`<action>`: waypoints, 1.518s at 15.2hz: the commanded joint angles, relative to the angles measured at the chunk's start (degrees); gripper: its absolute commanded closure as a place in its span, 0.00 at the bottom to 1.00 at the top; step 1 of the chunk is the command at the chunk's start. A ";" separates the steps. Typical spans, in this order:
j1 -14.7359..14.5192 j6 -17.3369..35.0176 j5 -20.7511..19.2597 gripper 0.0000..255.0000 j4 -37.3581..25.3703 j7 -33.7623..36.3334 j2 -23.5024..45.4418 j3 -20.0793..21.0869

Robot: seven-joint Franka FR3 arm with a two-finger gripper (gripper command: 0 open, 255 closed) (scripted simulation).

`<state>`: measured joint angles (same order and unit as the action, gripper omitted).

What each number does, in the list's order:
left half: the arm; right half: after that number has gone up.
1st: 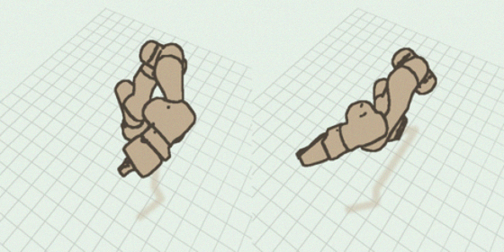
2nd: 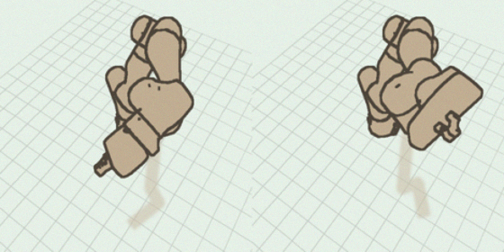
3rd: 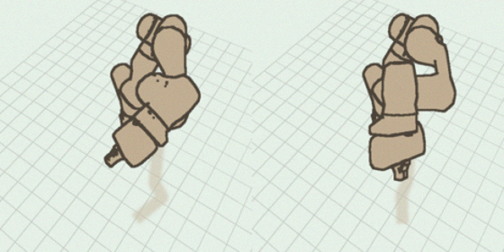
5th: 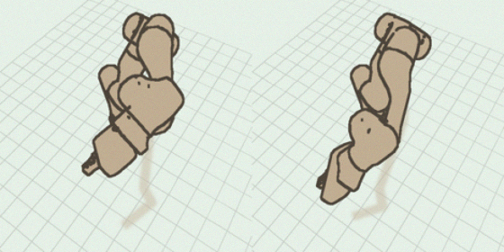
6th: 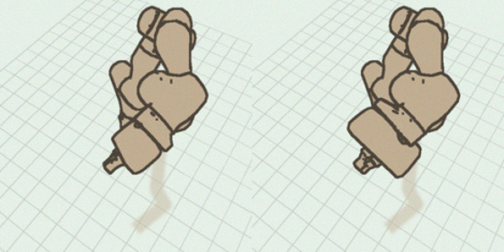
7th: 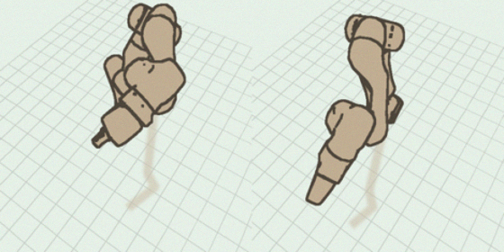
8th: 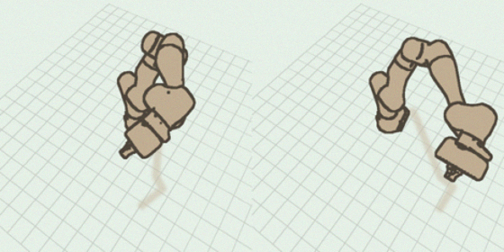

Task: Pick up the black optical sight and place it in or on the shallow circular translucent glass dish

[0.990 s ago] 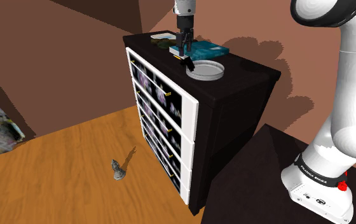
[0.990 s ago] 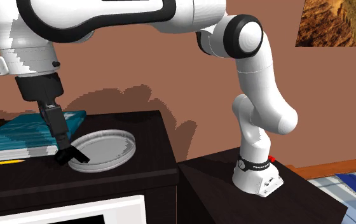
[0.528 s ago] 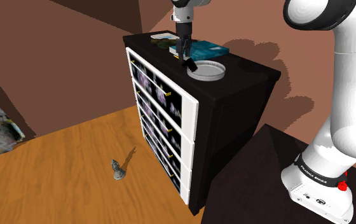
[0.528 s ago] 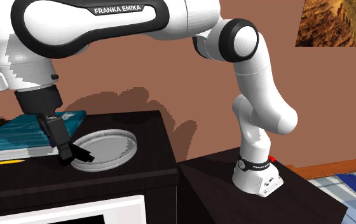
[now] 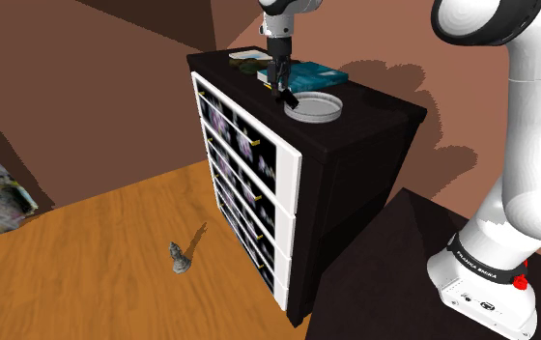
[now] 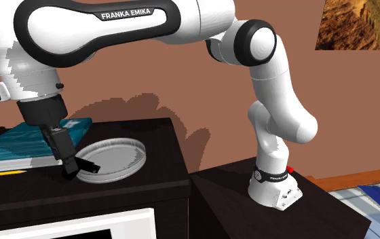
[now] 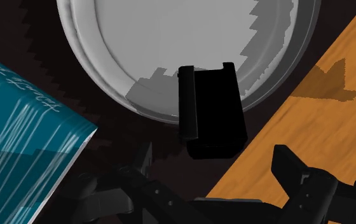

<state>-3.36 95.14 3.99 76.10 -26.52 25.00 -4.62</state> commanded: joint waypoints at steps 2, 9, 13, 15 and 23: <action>0.00 0.00 0.00 1.00 0.00 0.00 0.00 0.00; 0.00 0.00 0.00 1.00 0.00 0.00 0.00 0.00; 0.07 -2.38 0.00 1.00 -2.52 0.09 0.14 -0.01; 0.12 -4.02 0.00 1.00 -4.36 0.16 0.33 -0.01; 0.43 -11.20 0.12 1.00 -13.27 0.41 2.06 0.00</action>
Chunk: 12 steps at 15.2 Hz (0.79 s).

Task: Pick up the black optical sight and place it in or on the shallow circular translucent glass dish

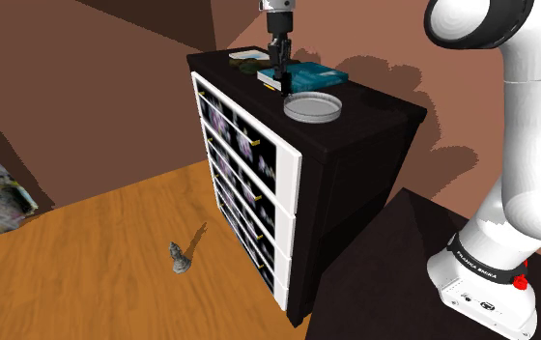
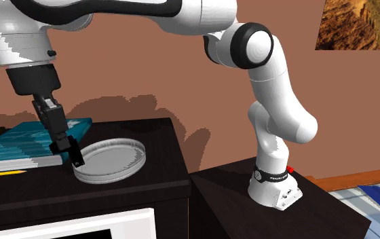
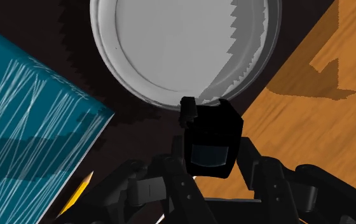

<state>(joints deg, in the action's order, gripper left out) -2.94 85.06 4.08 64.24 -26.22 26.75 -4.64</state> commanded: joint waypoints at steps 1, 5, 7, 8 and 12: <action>0.06 -2.12 0.05 1.00 -2.76 0.14 0.66 0.03; 0.33 -6.42 0.20 1.00 -8.94 0.30 2.53 0.06; 0.56 -5.65 0.03 1.00 -5.29 -0.30 -0.33 -0.15; 0.79 -4.86 -0.16 1.00 -1.76 -0.91 -3.05 -0.37; 1.88 -3.31 -0.95 1.00 9.11 -3.32 -12.29 -1.30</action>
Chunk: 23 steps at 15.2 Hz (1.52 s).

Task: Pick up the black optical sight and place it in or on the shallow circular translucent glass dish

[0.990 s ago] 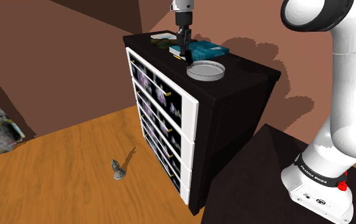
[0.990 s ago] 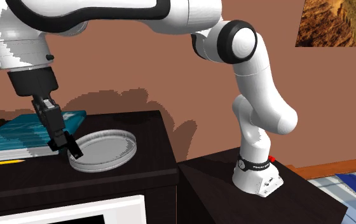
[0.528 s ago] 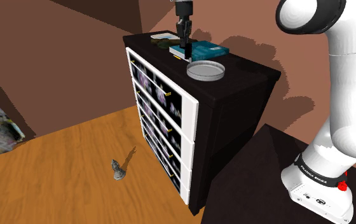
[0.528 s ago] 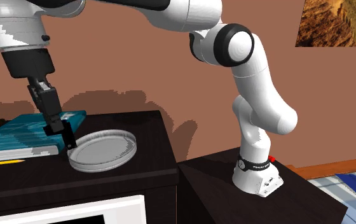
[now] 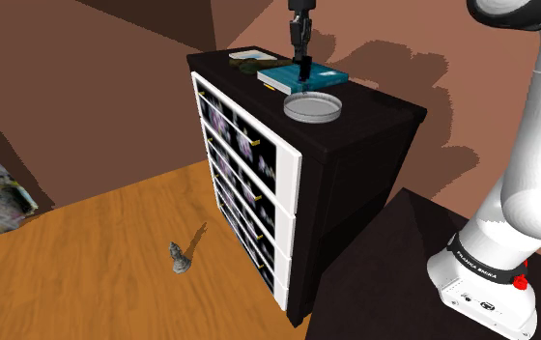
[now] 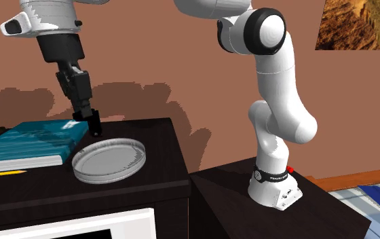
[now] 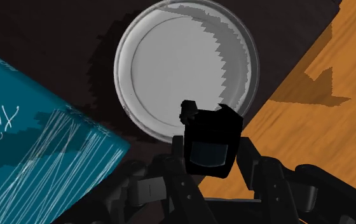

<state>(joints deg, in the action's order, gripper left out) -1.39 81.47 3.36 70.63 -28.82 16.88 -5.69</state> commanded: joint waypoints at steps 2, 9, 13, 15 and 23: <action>0.65 1.31 -0.51 1.00 6.47 -1.46 -5.13 -0.57; 0.46 7.32 -0.67 1.00 13.91 -1.53 -6.57 -0.52; 0.39 10.57 -0.71 1.00 17.58 -1.60 -7.00 -0.50; 0.36 12.15 -0.72 1.00 19.29 -1.63 -7.12 -0.49; 0.31 16.39 -0.70 1.00 23.56 -1.75 -7.15 -0.46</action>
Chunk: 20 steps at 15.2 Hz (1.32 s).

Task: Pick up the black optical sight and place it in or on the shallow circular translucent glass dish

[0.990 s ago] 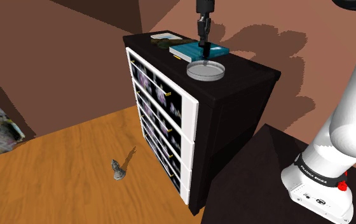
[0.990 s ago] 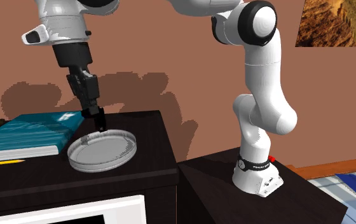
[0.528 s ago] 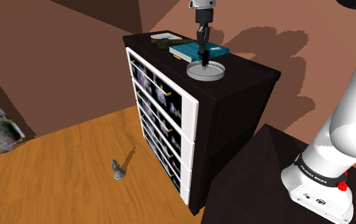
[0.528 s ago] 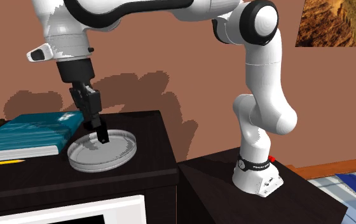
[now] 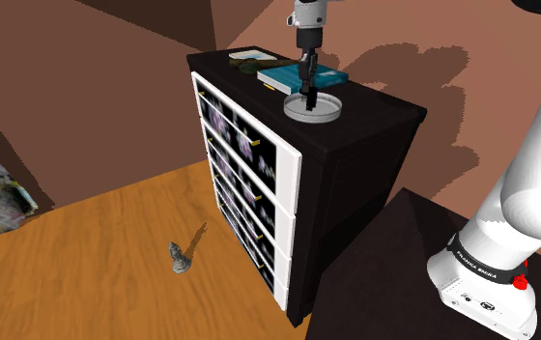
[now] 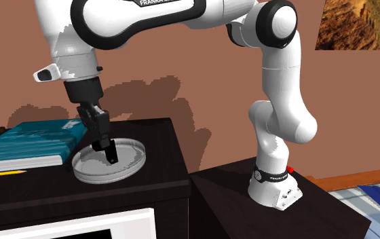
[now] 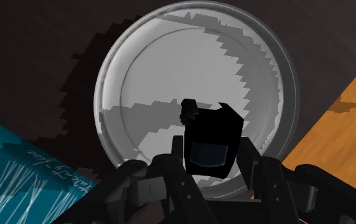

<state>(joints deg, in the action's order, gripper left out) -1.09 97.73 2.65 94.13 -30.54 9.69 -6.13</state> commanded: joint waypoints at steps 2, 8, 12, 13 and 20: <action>0.01 0.13 0.01 1.00 0.06 -0.03 0.03 -0.01; 0.01 0.13 0.01 0.00 0.06 -0.02 0.03 -0.01; 0.07 -1.87 0.02 0.00 -2.16 -0.02 0.27 -0.04; 0.13 -3.90 0.04 0.00 -4.52 -0.02 0.59 -0.07; 0.27 -7.63 0.11 0.00 -9.08 -0.04 1.43 -0.13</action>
<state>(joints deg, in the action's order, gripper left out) -0.82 90.20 2.76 85.18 -30.58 11.08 -6.26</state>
